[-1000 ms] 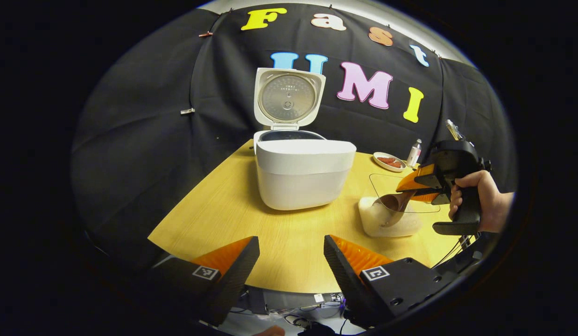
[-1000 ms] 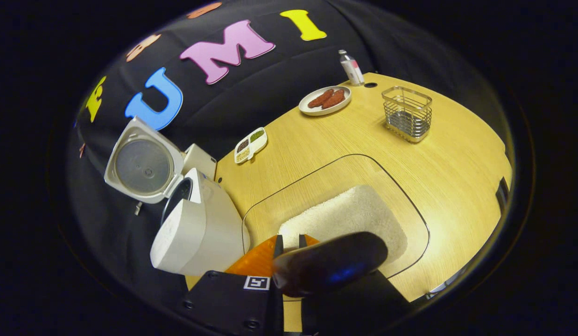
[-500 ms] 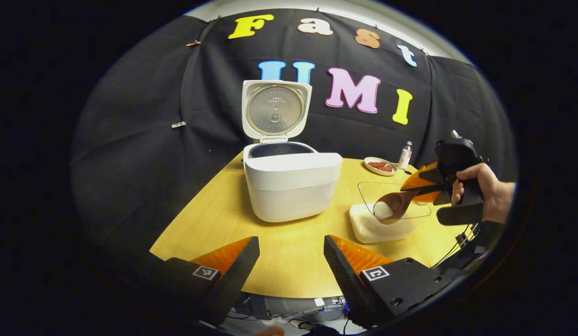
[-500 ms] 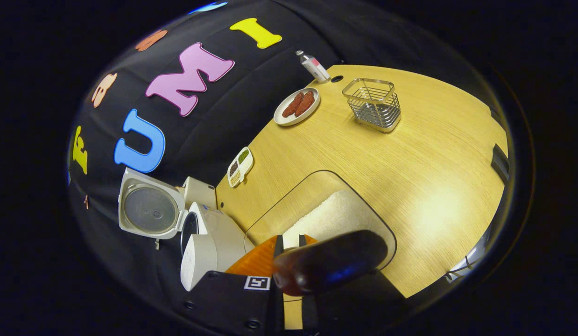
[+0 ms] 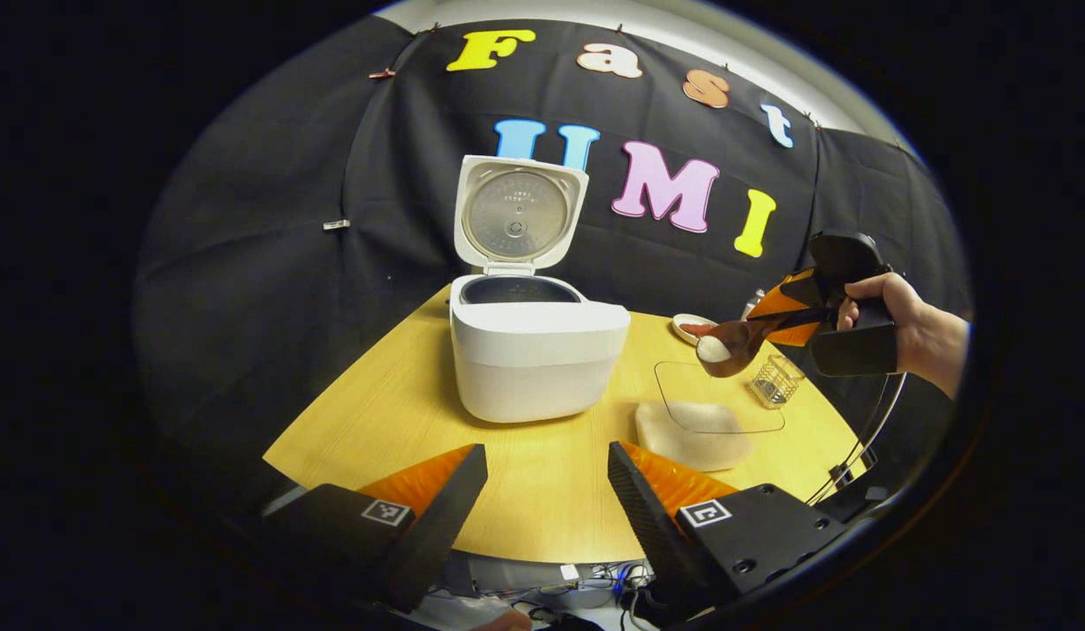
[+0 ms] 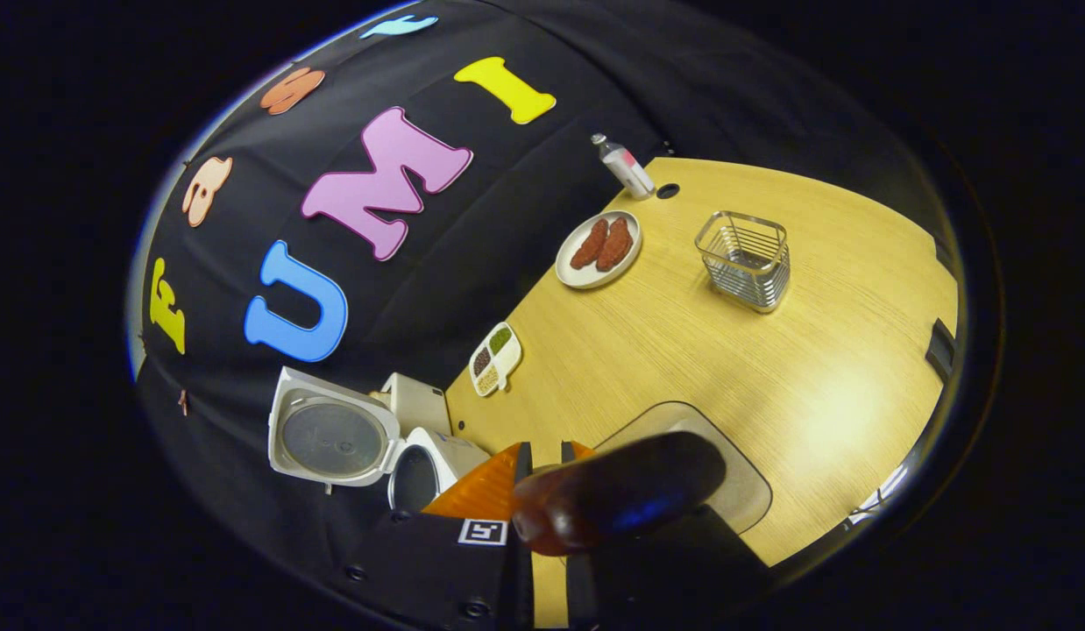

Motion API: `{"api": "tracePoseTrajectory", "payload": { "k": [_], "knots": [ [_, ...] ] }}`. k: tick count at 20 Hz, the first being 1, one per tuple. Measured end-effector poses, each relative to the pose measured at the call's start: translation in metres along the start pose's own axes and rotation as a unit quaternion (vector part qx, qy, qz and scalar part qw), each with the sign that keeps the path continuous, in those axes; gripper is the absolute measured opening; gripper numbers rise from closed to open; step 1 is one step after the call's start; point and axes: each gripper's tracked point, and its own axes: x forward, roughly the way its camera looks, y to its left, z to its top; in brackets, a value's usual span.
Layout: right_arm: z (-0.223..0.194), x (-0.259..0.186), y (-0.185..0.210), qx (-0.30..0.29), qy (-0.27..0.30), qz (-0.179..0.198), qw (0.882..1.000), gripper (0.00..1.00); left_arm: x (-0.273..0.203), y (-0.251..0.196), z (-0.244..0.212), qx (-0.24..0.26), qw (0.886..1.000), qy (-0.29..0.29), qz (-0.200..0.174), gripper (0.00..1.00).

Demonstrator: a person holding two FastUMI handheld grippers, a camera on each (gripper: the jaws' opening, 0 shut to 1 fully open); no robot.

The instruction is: Close the left gripper, press the button to open the rice cooker; take a wooden spoon from the chopstick holder with the right hand, scoop a spoonful of rice and pour it into the rice cooker, then put the wooden spoon back into the chopstick holder.

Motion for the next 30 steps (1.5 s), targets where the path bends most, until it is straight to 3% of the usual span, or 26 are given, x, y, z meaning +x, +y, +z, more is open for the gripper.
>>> {"api": "tracePoseTrajectory", "payload": {
  "k": [5, 10, 18, 24, 30],
  "knots": [
    [-0.001, 0.008, 0.067, 0.018, 0.016, 0.037, 0.999, 0.14, -0.006, -0.001, 0.008, -0.040, 0.999, 0.006, -0.025, 0.96],
    [-0.017, 0.023, 0.134, 0.019, 0.038, 0.078, 0.996, 0.14, 0.000, 0.019, 0.017, -0.038, 0.999, -0.001, -0.005, 0.96],
    [-0.070, 0.068, 0.197, -0.006, 0.078, 0.096, 0.992, 0.14, 0.004, 0.055, 0.032, -0.033, 0.999, -0.018, 0.031, 0.96],
    [-0.102, 0.106, 0.222, -0.100, 0.070, 0.103, 0.987, 0.14, 0.007, 0.078, 0.034, -0.042, 0.998, -0.012, 0.055, 0.96],
    [-0.123, 0.128, 0.252, -0.233, 0.041, 0.136, 0.962, 0.14, 0.009, 0.087, 0.042, -0.050, 0.997, -0.016, 0.065, 0.96]
  ]
}}
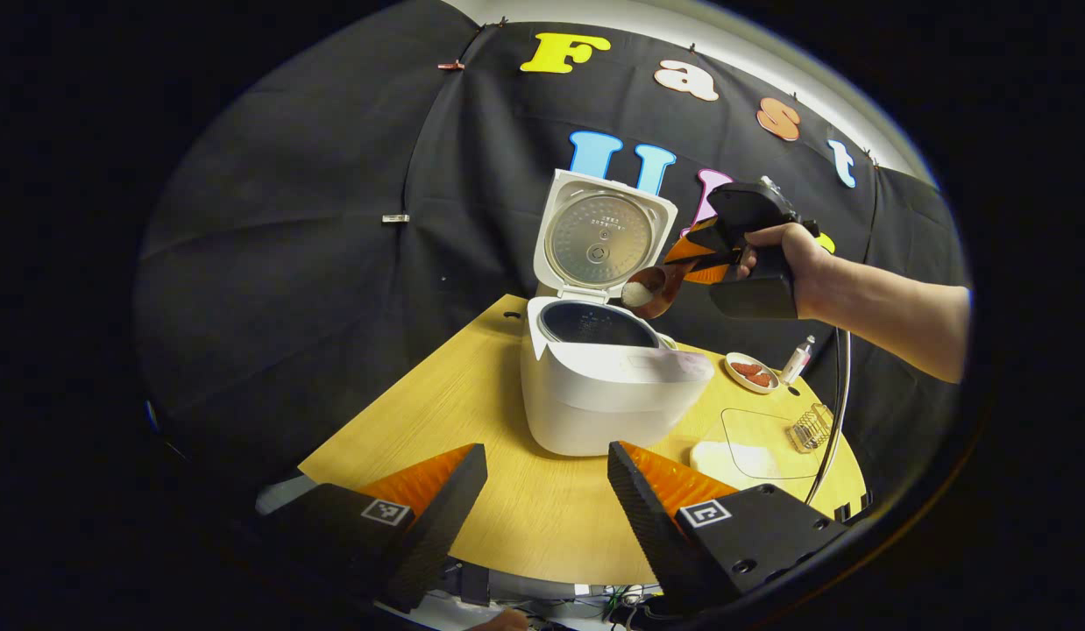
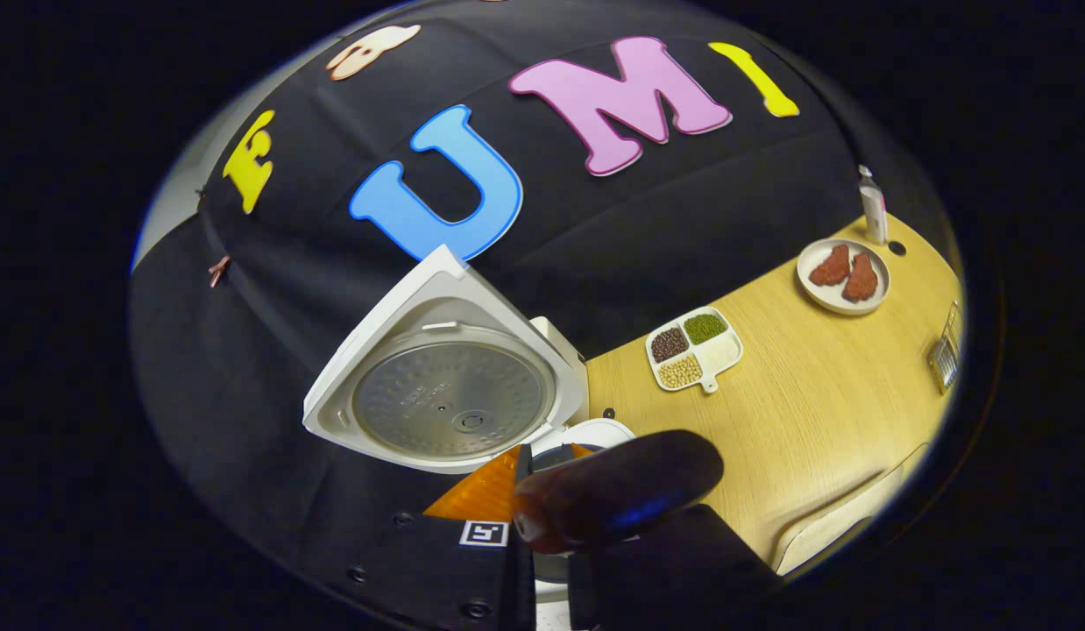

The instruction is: Close the left gripper, press the button to open the rice cooker; take a wooden spoon from the chopstick holder with the right hand, scoop a spoonful of rice and pour it into the rice cooker, then put the wooden spoon back into the chopstick holder.

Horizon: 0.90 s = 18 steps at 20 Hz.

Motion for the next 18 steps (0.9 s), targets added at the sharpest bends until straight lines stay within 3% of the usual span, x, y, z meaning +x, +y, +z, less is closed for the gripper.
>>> {"api": "tracePoseTrajectory", "payload": {
  "k": [8, 12, 13, 18],
  "knots": [
    [-0.025, 0.029, 0.021, -0.176, 0.003, 0.019, 0.984, 0.14, 0.003, 0.003, -0.004, -0.010, 1.000, 0.005, 0.005, 0.96],
    [-0.039, 0.036, 0.027, -0.268, 0.006, 0.024, 0.963, 0.13, 0.001, 0.002, -0.003, -0.006, 1.000, -0.003, 0.002, 0.96],
    [-0.042, 0.036, 0.028, -0.288, 0.004, 0.026, 0.957, 0.19, 0.001, 0.003, -0.004, -0.006, 1.000, 0.000, 0.002, 0.96],
    [-0.053, 0.033, 0.049, -0.365, -0.016, 0.056, 0.929, 0.19, 0.001, 0.005, -0.006, -0.005, 1.000, -0.002, 0.011, 0.96]
  ]
}}
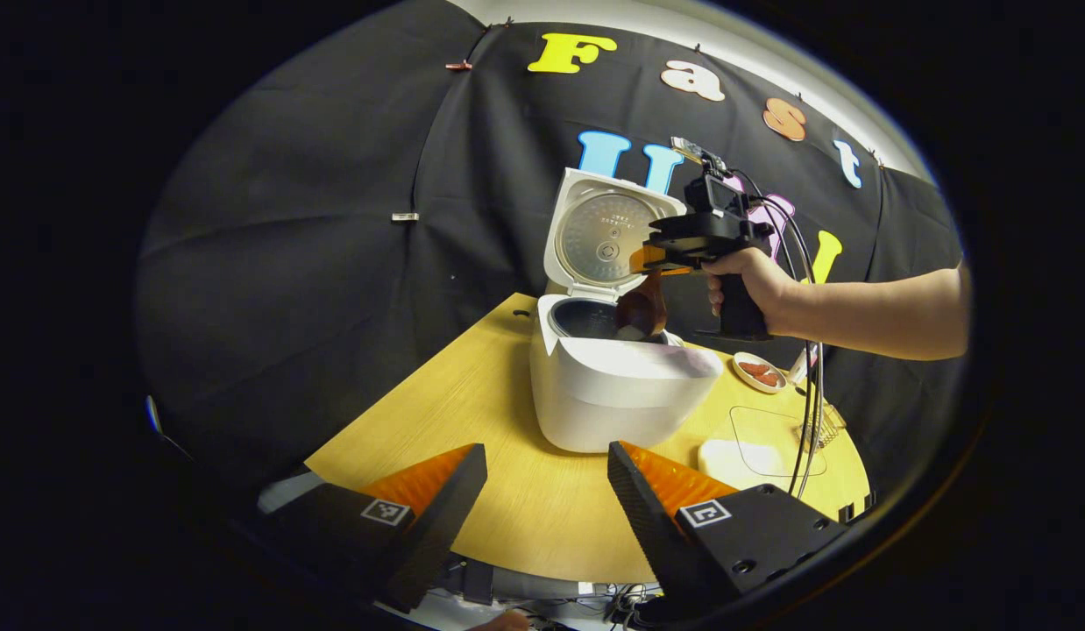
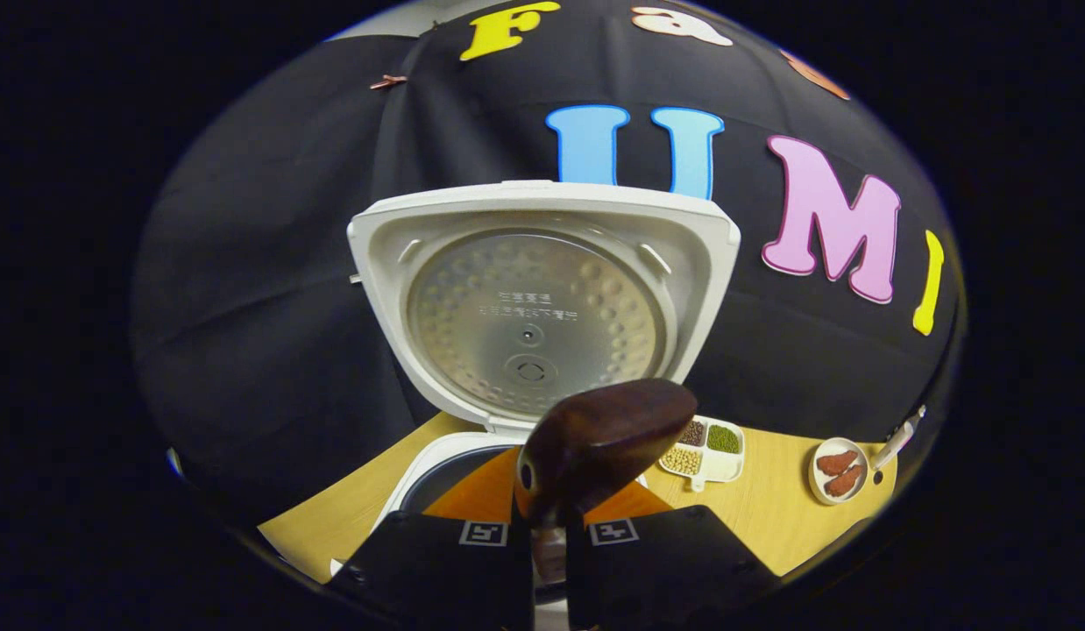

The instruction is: Close the left gripper, press the button to open the rice cooker; take a wooden spoon from the chopstick holder with the right hand, scoop a spoonful of rice and pour it into the rice cooker, then put the wooden spoon back into the chopstick holder.

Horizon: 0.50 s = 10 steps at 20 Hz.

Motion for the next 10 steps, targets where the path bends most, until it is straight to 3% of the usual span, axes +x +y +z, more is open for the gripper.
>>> {"api": "tracePoseTrajectory", "payload": {
  "k": [3, 10],
  "knots": [
    [0.006, -0.003, 0.015, -0.092, -0.020, 0.011, 0.995, 0.19, -0.006, 0.001, -0.005, -0.004, 1.000, 0.001, 0.001, 0.96],
    [-0.008, 0.003, 0.020, -0.152, -0.016, 0.013, 0.988, 0.19, -0.016, -0.001, -0.008, -0.006, 1.000, 0.002, 0.004, 0.96]
  ]
}}
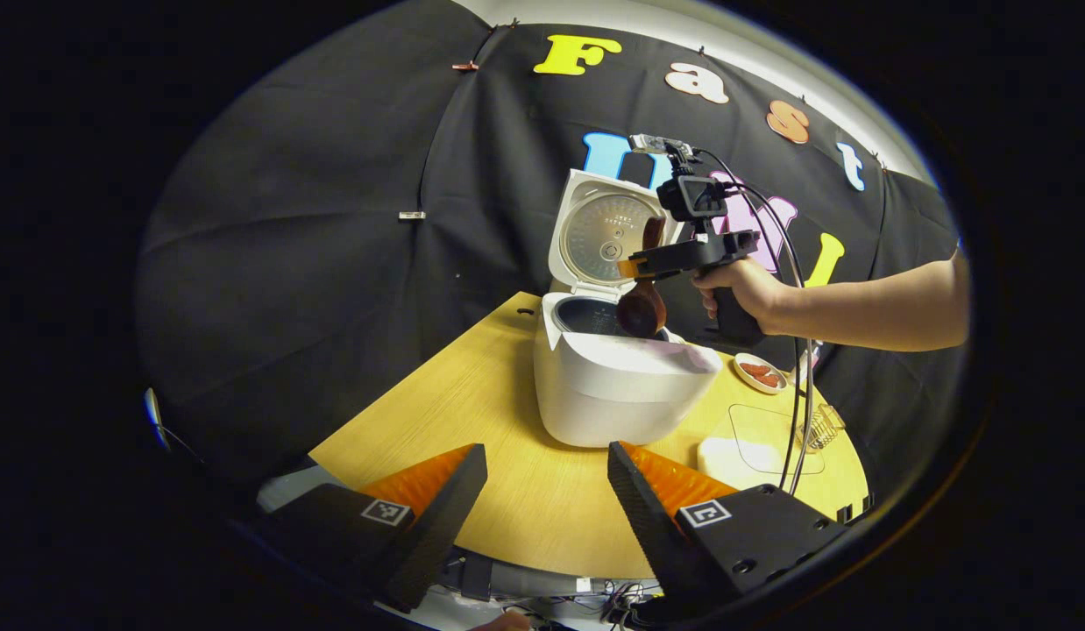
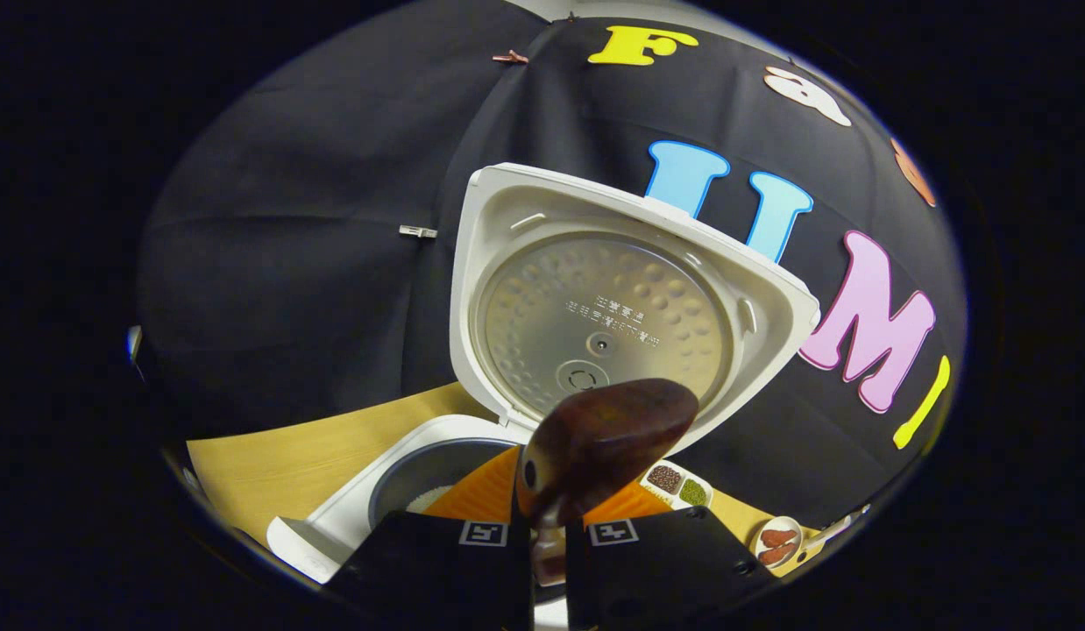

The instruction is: Close the left gripper, press the button to open the rice cooker; take a wooden spoon from the chopstick holder with the right hand, scoop a spoonful of rice and pour it into the rice cooker, then put the wooden spoon back into the chopstick holder.

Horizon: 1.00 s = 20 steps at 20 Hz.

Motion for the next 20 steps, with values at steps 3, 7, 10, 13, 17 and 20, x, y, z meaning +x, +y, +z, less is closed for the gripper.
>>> {"api": "tracePoseTrajectory", "payload": {
  "k": [3, 7, 10, 13, 17, 20],
  "knots": [
    [-0.002, -0.006, 0.000, 0.040, 0.013, 0.013, 0.999, 0.19, -0.002, -0.003, -0.003, 0.005, 1.000, 0.004, 0.000, 0.96],
    [0.001, -0.017, -0.034, 0.183, 0.035, -0.007, 0.982, 0.19, -0.002, -0.012, -0.003, 0.008, 1.000, 0.007, -0.008, 0.96],
    [-0.006, -0.036, -0.069, 0.282, 0.057, -0.018, 0.958, 0.19, -0.002, -0.030, 0.000, 0.000, 1.000, 0.007, -0.024, 0.96],
    [-0.009, -0.062, -0.116, 0.337, 0.049, -0.039, 0.939, 0.19, 0.002, -0.054, 0.006, 0.000, 0.999, 0.004, -0.042, 0.96],
    [-0.021, -0.106, -0.184, 0.371, 0.031, -0.069, 0.925, 0.18, 0.010, -0.085, 0.017, 0.017, 0.998, -0.007, -0.056, 0.96],
    [-0.046, -0.140, -0.243, 0.399, 0.020, -0.098, 0.912, 0.19, 0.020, -0.107, 0.022, 0.027, 0.998, -0.010, -0.061, 0.96]
  ]
}}
